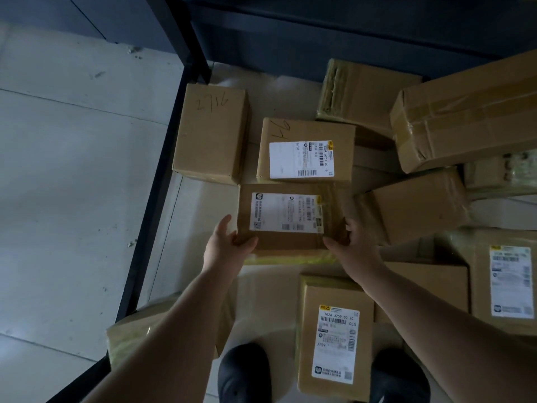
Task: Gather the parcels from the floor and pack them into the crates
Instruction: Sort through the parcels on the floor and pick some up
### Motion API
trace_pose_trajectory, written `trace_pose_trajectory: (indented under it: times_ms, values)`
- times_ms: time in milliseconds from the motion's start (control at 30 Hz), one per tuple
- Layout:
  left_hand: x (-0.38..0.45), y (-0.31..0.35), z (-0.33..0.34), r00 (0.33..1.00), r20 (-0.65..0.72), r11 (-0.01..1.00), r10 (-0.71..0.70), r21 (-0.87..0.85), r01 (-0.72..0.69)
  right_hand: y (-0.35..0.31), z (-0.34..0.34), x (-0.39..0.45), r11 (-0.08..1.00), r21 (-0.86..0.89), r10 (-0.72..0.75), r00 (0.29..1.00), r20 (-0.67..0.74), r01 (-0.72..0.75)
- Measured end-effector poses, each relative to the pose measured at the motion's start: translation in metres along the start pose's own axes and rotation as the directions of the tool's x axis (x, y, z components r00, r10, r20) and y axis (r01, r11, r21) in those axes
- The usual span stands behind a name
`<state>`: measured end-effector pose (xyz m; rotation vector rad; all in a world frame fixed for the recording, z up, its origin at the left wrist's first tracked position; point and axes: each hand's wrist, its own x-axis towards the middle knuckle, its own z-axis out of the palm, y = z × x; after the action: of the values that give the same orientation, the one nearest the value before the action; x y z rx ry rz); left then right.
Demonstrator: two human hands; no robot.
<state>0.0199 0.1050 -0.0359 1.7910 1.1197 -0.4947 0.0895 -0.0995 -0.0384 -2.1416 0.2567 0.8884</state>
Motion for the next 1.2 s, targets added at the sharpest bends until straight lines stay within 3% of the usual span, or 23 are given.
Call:
trace_pose_trajectory:
  times_ms: [67,167,233,333,533,600,700,800,933,1067,1133,1200]
  values:
    - [-0.002,0.001,0.008,0.998,0.055,0.991,0.034,0.13,-0.041,-0.002,0.004,-0.002,0.994,-0.109,-0.017,0.993,0.12,0.03]
    - [-0.009,0.013,0.031,0.987,0.159,0.986,0.009,0.164,-0.036,-0.007,0.016,0.001,0.985,-0.168,0.023,0.956,0.293,0.028]
    - [-0.014,0.024,0.051,0.968,0.251,0.982,0.026,0.177,-0.072,-0.012,0.018,0.007,0.987,-0.158,0.008,0.967,0.254,0.034]
    - [-0.019,0.039,0.078,0.947,0.317,0.975,0.059,0.185,-0.122,-0.013,0.011,0.019,0.971,-0.239,0.008,0.996,0.083,0.012]
    - [-0.015,0.054,0.103,0.971,0.22,0.965,0.093,0.219,-0.142,0.009,-0.036,0.04,0.87,-0.489,-0.143,0.979,-0.144,0.055]
    - [-0.013,0.058,0.109,0.975,0.167,0.95,0.147,0.249,-0.186,0.021,-0.053,0.046,0.775,-0.632,-0.141,0.98,-0.142,0.02]
    - [-0.011,0.067,0.119,0.958,0.169,0.907,0.231,0.318,-0.275,0.036,-0.072,0.055,0.642,-0.766,-0.027,0.997,-0.076,-0.041]
    - [-0.012,0.078,0.134,0.944,0.221,0.897,0.245,0.318,-0.307,0.042,-0.079,0.061,0.649,-0.752,0.103,0.993,-0.064,-0.116]
    - [-0.015,0.096,0.16,0.952,0.284,0.975,0.114,0.154,-0.163,0.035,-0.062,0.056,0.649,-0.757,0.101,0.995,-0.011,-0.074]
    - [-0.01,0.11,0.178,0.966,0.23,0.993,-0.117,-0.007,0.122,0.02,-0.048,0.053,0.709,-0.703,-0.027,0.998,0.051,0.055]
    - [-0.005,0.11,0.18,0.977,0.149,0.987,-0.151,-0.027,0.157,0.019,-0.053,0.054,0.778,-0.627,-0.128,0.988,-0.089,0.044]
    - [-0.002,0.11,0.181,0.98,0.108,0.983,-0.168,-0.062,0.175,0.024,-0.064,0.063,0.868,-0.49,-0.096,0.94,-0.328,-0.082]
